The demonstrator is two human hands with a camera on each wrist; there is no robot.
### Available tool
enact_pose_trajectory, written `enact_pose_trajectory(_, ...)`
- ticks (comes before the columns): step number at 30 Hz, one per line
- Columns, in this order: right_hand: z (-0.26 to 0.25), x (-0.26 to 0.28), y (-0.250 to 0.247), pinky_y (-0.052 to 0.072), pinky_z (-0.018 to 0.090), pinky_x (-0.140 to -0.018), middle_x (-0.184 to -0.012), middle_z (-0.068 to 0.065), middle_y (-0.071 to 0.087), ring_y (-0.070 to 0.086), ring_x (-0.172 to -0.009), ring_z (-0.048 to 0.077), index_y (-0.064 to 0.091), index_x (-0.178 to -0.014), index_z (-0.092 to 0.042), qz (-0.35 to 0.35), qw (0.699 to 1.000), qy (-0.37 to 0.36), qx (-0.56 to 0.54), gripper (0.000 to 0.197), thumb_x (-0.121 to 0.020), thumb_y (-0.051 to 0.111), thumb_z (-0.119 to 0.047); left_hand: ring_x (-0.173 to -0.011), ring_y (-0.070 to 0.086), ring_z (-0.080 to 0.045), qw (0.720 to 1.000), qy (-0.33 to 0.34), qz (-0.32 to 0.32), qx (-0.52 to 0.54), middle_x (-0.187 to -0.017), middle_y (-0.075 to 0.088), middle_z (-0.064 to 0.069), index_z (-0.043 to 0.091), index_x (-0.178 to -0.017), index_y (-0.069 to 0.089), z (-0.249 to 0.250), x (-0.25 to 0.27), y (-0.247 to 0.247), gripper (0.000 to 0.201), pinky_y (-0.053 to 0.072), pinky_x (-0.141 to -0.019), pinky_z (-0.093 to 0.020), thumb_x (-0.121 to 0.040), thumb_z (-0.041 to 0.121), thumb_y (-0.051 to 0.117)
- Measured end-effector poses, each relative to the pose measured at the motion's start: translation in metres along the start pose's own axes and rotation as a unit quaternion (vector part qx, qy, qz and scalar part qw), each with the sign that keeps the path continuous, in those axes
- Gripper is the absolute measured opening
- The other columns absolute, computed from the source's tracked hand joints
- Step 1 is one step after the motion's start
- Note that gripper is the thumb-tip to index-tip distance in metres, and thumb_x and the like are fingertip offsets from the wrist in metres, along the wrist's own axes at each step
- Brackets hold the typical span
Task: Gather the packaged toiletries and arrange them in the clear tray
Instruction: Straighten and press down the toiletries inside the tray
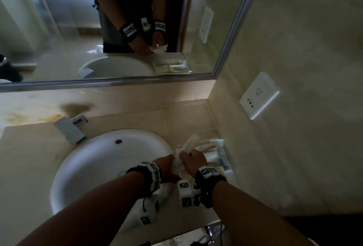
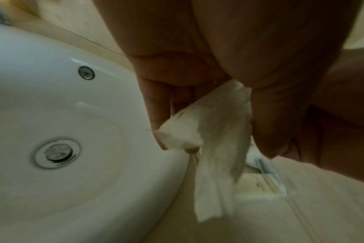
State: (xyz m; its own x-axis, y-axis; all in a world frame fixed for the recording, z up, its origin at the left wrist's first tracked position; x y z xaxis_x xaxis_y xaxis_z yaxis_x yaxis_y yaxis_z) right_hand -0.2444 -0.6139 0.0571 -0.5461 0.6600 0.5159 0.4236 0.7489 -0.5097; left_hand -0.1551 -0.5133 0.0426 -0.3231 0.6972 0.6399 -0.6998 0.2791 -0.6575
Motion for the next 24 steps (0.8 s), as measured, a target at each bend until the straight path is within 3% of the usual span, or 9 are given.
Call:
enact_pose_trajectory(4, 0.041, -0.01, -0.027, 0.048, 0.032, -0.069, -0.089, 0.01, 0.069, 0.064, -0.082, 0.027, 0.066, -0.088, -0.007, 0.024, 0.998, 0.06, -0.025, 0.038, -0.087, 0.056, -0.044, -0.117, 0.057, -0.027, 0.999, 0.013, -0.045, -0.027, -0.131, 0.057, -0.007, 0.015, -0.133, 0.047, 0.026, -0.014, 0.025, 0.069, 0.048, -0.095, -0.037, -0.079, 0.053, 0.069)
enact_pose_trajectory(8, 0.07, -0.018, -0.054, 0.044, 0.03, -0.063, -0.079, 0.008, 0.066, 0.061, -0.069, 0.024, 0.065, -0.085, -0.007, 0.033, 0.993, 0.113, -0.019, 0.04, -0.09, 0.051, -0.044, -0.102, 0.063, -0.025, 0.996, 0.026, -0.068, -0.05, -0.114, 0.066, -0.006, 0.015, -0.118, 0.061, 0.042, -0.025, 0.036, 0.061, 0.05, -0.081, -0.031, -0.075, 0.058, 0.069)
enact_pose_trajectory(12, 0.086, -0.029, -0.067, 0.046, 0.037, -0.073, -0.092, 0.014, 0.068, 0.063, -0.086, 0.032, 0.067, -0.094, -0.005, 0.046, 0.989, 0.138, -0.024, 0.044, -0.089, 0.049, -0.046, -0.095, 0.064, -0.025, 0.994, 0.028, -0.042, -0.099, -0.107, 0.063, -0.006, 0.015, -0.111, 0.067, 0.051, -0.037, 0.028, 0.053, 0.05, -0.075, -0.029, -0.076, 0.055, 0.068)
enact_pose_trajectory(16, 0.101, -0.044, -0.063, 0.056, 0.042, -0.078, -0.091, 0.011, 0.065, 0.063, -0.082, 0.03, 0.06, -0.077, -0.017, 0.027, 0.982, 0.174, -0.073, 0.031, -0.081, 0.055, -0.047, -0.095, 0.065, -0.024, 0.993, 0.014, -0.032, -0.109, -0.103, 0.067, -0.006, 0.017, -0.106, 0.068, 0.053, -0.049, 0.02, 0.038, 0.052, -0.078, -0.031, -0.081, 0.044, 0.066)
enact_pose_trajectory(19, 0.104, -0.039, -0.067, 0.05, 0.031, -0.058, -0.096, 0.013, 0.069, 0.065, -0.077, 0.029, 0.065, -0.096, -0.011, 0.001, 0.972, 0.221, -0.074, 0.049, -0.077, 0.055, -0.056, -0.089, 0.068, -0.024, 0.994, -0.008, -0.024, -0.108, -0.089, 0.067, -0.003, 0.017, -0.099, 0.07, 0.048, -0.056, 0.017, 0.028, 0.057, -0.08, -0.034, -0.081, 0.037, 0.062)
enact_pose_trajectory(20, 0.104, -0.037, -0.069, 0.046, 0.028, -0.058, -0.099, 0.014, 0.069, 0.065, -0.08, 0.03, 0.066, -0.102, -0.01, -0.01, 0.972, 0.227, -0.055, 0.054, -0.079, 0.053, -0.057, -0.089, 0.068, -0.024, 0.993, -0.013, -0.025, -0.111, -0.088, 0.066, -0.003, 0.017, -0.099, 0.07, 0.047, -0.059, 0.017, 0.028, 0.058, -0.081, -0.035, -0.082, 0.036, 0.061)
enact_pose_trajectory(22, 0.109, -0.04, -0.067, 0.047, 0.03, -0.066, -0.105, 0.016, 0.069, 0.065, -0.09, 0.033, 0.068, -0.104, -0.01, -0.025, 0.973, 0.228, -0.031, 0.057, -0.08, 0.052, -0.058, -0.094, 0.067, -0.024, 0.993, -0.017, -0.021, -0.115, -0.096, 0.067, -0.003, 0.018, -0.102, 0.068, 0.043, -0.063, 0.019, 0.029, 0.057, -0.084, -0.037, -0.083, 0.038, 0.06)
enact_pose_trajectory(24, 0.11, -0.04, -0.067, 0.048, 0.034, -0.075, -0.108, 0.017, 0.067, 0.064, -0.097, 0.034, 0.068, -0.093, -0.016, -0.039, 0.976, 0.216, -0.01, 0.045, -0.083, 0.05, -0.056, -0.097, 0.066, -0.025, 0.993, -0.016, -0.019, -0.116, -0.102, 0.068, -0.003, 0.019, -0.104, 0.067, 0.043, -0.068, 0.023, 0.03, 0.056, -0.086, -0.037, -0.083, 0.038, 0.06)
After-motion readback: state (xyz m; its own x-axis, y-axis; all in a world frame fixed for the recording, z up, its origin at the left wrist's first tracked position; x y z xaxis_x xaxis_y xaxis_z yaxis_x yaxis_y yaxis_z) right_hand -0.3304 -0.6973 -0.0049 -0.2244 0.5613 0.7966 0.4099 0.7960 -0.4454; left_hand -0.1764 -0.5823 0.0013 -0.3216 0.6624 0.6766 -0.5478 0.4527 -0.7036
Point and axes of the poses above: each hand's wrist, its own x-axis away from the middle knuckle, its own y-axis out of the palm, z = x × y, the point moved 5 cm from there along -x, towards the middle knuckle
